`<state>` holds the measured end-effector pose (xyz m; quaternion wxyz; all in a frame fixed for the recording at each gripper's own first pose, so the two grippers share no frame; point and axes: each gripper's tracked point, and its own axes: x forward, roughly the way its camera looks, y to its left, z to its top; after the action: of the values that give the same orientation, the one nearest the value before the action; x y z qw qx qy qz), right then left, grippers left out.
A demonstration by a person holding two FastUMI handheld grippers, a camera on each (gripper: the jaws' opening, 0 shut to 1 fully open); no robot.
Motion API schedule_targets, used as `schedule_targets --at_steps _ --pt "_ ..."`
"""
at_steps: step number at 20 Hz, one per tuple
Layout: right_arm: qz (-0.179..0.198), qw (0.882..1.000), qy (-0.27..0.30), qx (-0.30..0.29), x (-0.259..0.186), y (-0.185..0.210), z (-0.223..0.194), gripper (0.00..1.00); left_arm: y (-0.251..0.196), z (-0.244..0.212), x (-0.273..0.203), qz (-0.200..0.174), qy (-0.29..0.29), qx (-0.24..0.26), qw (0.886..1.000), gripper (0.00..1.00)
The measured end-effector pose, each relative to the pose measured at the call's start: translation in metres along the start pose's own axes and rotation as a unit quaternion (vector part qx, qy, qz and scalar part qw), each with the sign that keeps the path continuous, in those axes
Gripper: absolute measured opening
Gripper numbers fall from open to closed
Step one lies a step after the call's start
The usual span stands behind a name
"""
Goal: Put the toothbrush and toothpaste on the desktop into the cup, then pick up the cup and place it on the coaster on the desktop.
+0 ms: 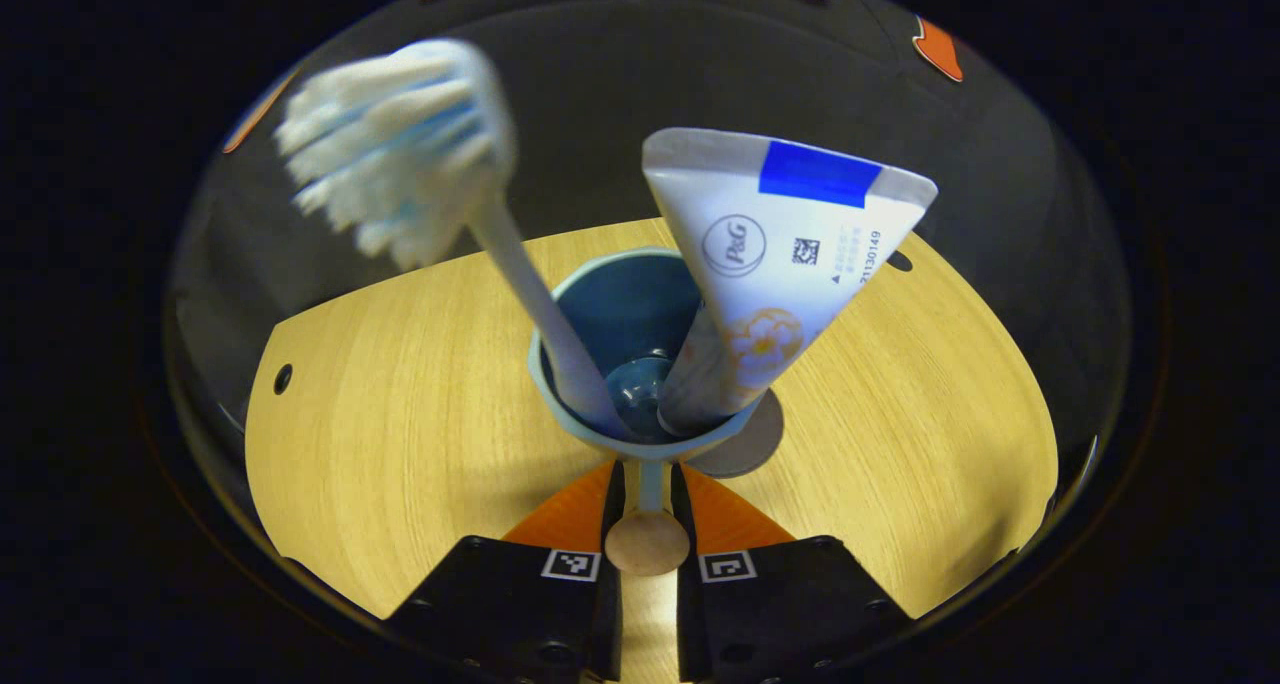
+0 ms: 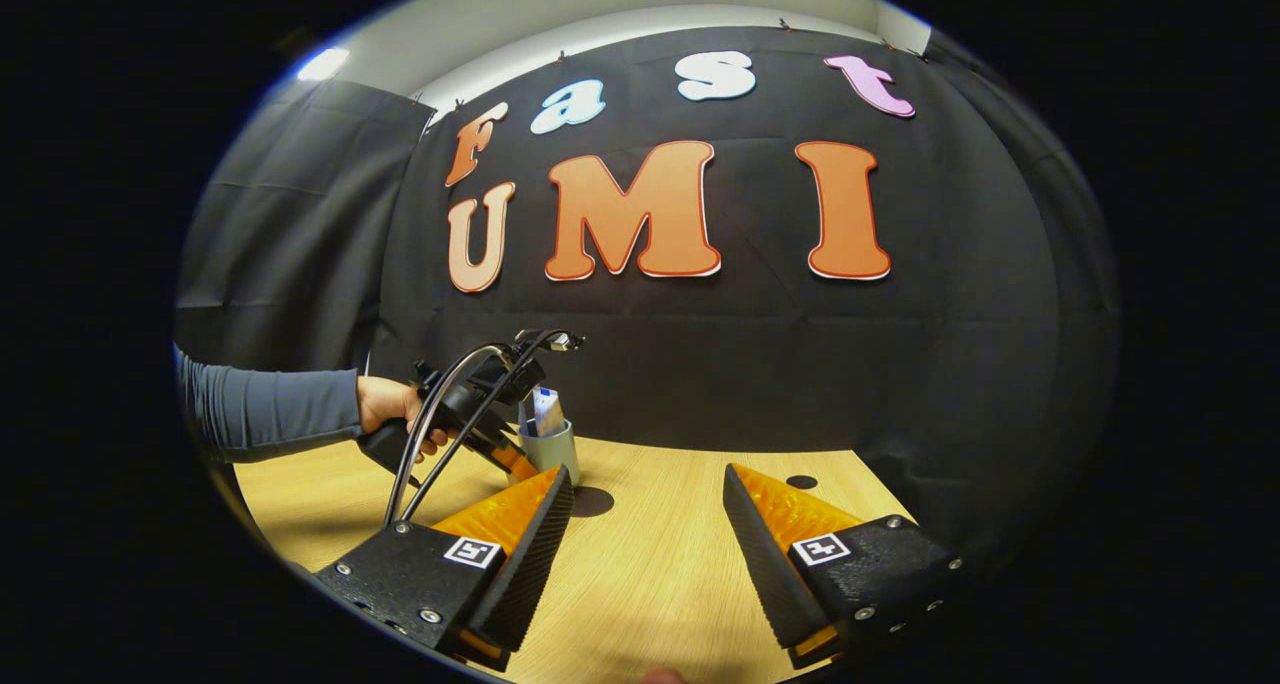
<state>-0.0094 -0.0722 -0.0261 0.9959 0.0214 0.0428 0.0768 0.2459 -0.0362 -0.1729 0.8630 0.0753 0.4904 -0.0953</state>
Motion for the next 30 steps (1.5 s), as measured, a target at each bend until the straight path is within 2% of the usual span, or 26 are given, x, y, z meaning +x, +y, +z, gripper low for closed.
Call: schedule_targets --at_steps 10,12,14,17,21,24,27,30 --pt "-0.018 1.0 0.009 0.017 -0.014 -0.022 -0.017 0.9 -0.002 -0.007 -0.003 -0.015 0.02 0.005 1.0 0.21" --pt "-0.024 0.999 0.01 0.022 -0.011 -0.024 -0.017 0.9 -0.002 -0.005 -0.007 -0.018 0.008 0.017 1.0 0.26" --pt "-0.025 0.999 0.009 0.026 -0.008 -0.023 -0.017 0.91 -0.001 0.002 -0.012 -0.019 -0.01 0.029 0.999 0.6" --pt "-0.021 0.999 0.007 0.031 -0.004 -0.016 -0.015 0.91 -0.001 0.006 -0.024 -0.016 -0.035 0.031 0.999 0.99" --pt "-0.036 0.999 -0.009 0.03 0.0 -0.01 -0.001 0.91 0.006 0.017 -0.043 -0.01 -0.095 0.031 0.995 0.99" --pt "-0.033 0.998 -0.028 0.035 0.005 0.005 0.011 0.9 0.006 0.019 -0.062 0.004 -0.139 0.055 0.989 0.99" --pt "-0.038 0.998 -0.031 0.028 0.012 0.017 0.014 0.91 0.003 0.024 -0.09 0.052 -0.198 0.078 0.976 1.0" --pt "-0.042 0.998 -0.041 0.014 0.013 0.032 0.02 0.9 0.002 0.027 -0.09 0.063 -0.251 0.058 0.964 0.99"
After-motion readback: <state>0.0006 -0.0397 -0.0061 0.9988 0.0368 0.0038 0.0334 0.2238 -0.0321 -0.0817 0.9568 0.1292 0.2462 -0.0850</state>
